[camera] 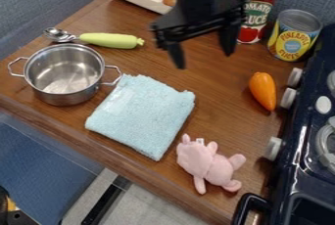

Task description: Move the carrot to the upper left side of the table

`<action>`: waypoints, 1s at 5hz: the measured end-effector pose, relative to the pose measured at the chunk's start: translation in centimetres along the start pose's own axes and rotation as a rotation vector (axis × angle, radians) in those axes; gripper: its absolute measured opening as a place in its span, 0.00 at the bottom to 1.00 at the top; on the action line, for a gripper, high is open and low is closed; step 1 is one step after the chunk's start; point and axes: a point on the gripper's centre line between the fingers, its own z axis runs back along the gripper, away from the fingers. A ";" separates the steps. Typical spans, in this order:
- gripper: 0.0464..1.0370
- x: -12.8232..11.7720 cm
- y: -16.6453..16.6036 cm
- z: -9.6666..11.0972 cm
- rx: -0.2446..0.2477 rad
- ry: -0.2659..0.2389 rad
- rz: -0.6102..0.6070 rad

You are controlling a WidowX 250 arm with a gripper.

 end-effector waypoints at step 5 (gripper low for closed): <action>0.93 -1.6 -6.7 -8.0 0.094 0.026 -0.064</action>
